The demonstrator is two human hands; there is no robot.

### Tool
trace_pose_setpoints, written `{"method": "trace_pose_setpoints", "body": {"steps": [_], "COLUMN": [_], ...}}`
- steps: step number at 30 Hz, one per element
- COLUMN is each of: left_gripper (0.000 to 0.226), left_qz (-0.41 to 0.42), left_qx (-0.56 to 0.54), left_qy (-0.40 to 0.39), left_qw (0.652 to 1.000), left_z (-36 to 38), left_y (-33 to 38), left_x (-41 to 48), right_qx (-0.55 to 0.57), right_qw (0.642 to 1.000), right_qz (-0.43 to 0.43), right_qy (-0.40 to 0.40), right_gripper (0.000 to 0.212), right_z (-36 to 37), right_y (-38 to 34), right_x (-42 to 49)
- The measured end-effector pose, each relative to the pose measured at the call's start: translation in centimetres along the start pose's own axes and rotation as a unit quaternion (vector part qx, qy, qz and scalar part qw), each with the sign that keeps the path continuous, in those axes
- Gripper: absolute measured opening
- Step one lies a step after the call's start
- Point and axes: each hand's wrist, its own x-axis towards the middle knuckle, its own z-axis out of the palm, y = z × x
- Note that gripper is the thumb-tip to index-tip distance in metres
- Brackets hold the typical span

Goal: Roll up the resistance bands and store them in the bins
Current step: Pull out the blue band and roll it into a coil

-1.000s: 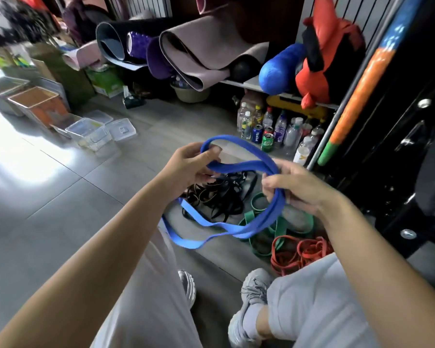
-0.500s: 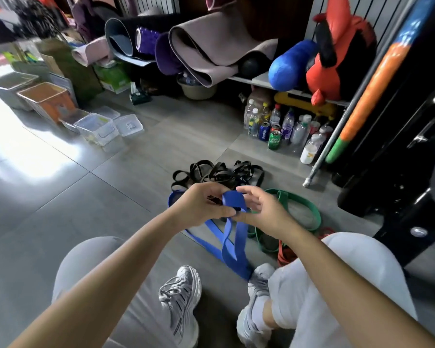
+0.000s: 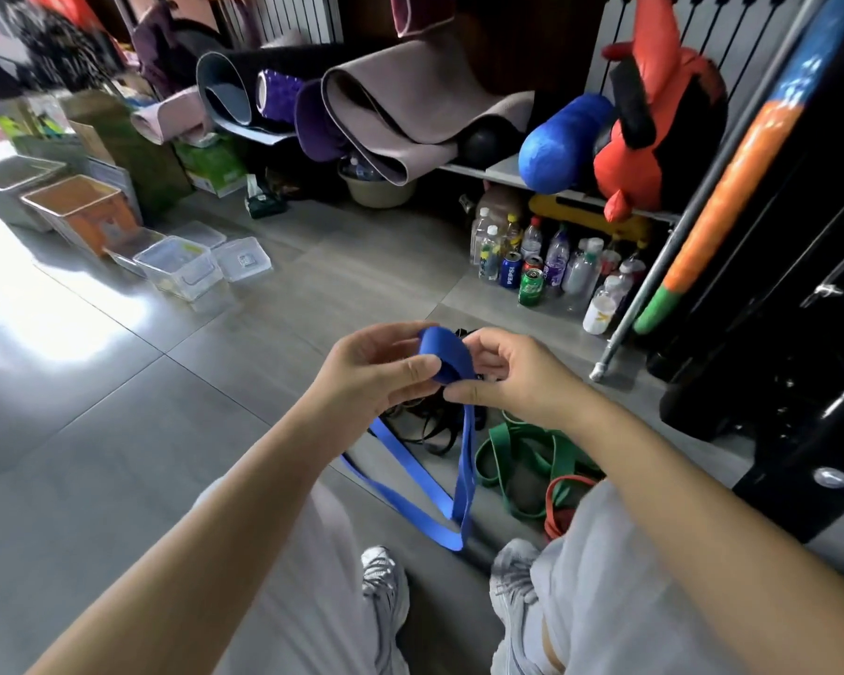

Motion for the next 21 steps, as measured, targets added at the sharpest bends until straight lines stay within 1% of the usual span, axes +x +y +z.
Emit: {"method": "trace_pose_setpoints", "body": {"steps": [1, 3, 5, 7, 8, 9, 10, 11, 12, 13, 14, 15, 16, 17, 18, 19, 20, 21], "left_gripper": [0.037, 0.036, 0.035, 0.033, 0.029, 0.024, 0.022, 0.023, 0.033, 0.051, 0.066, 0.072, 0.07, 0.06, 0.046, 0.032, 0.023, 0.019], "left_qz": [0.001, -0.003, -0.022, -0.045, -0.045, -0.035, -0.018, 0.0, 0.02, 0.034, 0.037, 0.036, 0.028, 0.018, 0.009, -0.005, -0.022, -0.04], "left_qx": [-0.024, -0.046, -0.029, 0.012, 0.061, 0.139, 0.248, 0.368, 0.474, 0.548, 0.596, 0.635, 0.668, 0.691, 0.7, 0.689, 0.661, 0.625], "left_qy": [0.002, 0.006, -0.004, -0.013, -0.006, 0.008, 0.031, 0.052, 0.058, 0.046, 0.023, -0.002, -0.022, -0.033, -0.034, -0.032, -0.028, -0.027], "left_qw": [1.0, 0.999, 0.999, 0.999, 0.997, 0.99, 0.968, 0.928, 0.878, 0.834, 0.801, 0.772, 0.743, 0.721, 0.713, 0.724, 0.749, 0.779], "left_z": [-0.2, -1.0, -2.1, -3.4, -4.0, -4.4, -4.8, -4.9, -4.9, -4.6, -4.3, -3.8, -3.3, -3.0, -2.9, -2.9, -3.0, -3.2], "left_y": [0.3, 0.4, 0.0, -0.8, -1.2, -1.4, -1.5, -1.5, -1.6, -1.8, -1.9, -2.2, -2.4, -2.6, -2.7, -2.7, -2.8, -2.8], "left_x": [0.4, 1.0, 1.3, 1.3, 1.2, 1.2, 1.2, 1.0, 0.9, 0.8, 0.8, 0.9, 1.1, 1.3, 1.5, 1.6, 1.7, 1.8], "right_qx": [0.016, 0.006, -0.005, -0.012, -0.021, -0.039, -0.074, -0.131, -0.2, -0.256, -0.287, -0.301, -0.308, -0.309, -0.301, -0.286, -0.266, -0.238], "right_qw": [1.0, 1.0, 1.0, 1.0, 1.0, 0.999, 0.997, 0.991, 0.979, 0.964, 0.953, 0.946, 0.943, 0.942, 0.945, 0.95, 0.957, 0.965], "right_qz": [0.002, -0.004, -0.003, 0.003, 0.006, 0.011, 0.013, 0.014, 0.016, 0.017, 0.023, 0.031, 0.03, 0.026, 0.022, 0.023, 0.026, 0.031], "right_qy": [-0.012, -0.019, -0.012, -0.012, -0.011, -0.009, -0.01, -0.02, -0.042, -0.069, -0.094, -0.114, -0.124, -0.127, -0.124, -0.12, -0.113, -0.104], "right_gripper": [0.037, 0.035, 0.032, 0.03, 0.029, 0.026, 0.021, 0.018, 0.016, 0.013, 0.01, 0.008, 0.009, 0.012, 0.014, 0.015, 0.017, 0.021], "right_z": [-0.3, -0.3, 0.2, 0.6, 0.8, 1.1, 1.3, 1.6, 2.1, 2.6, 3.2, 3.7, 4.1, 4.3, 4.3, 4.2, 4.0, 3.9], "right_y": [-0.3, -0.2, 0.4, 1.0, 1.1, 1.1, 1.3, 1.4, 1.4, 1.4, 1.4, 1.3, 1.1, 1.1, 1.0, 1.0, 1.1, 1.0], "right_x": [0.2, 0.4, 0.7, 1.3, 1.6, 2.0, 2.5, 2.8, 3.1, 3.3, 3.5, 3.6, 3.8, 3.9, 4.0, 4.0, 3.9, 3.8]}}
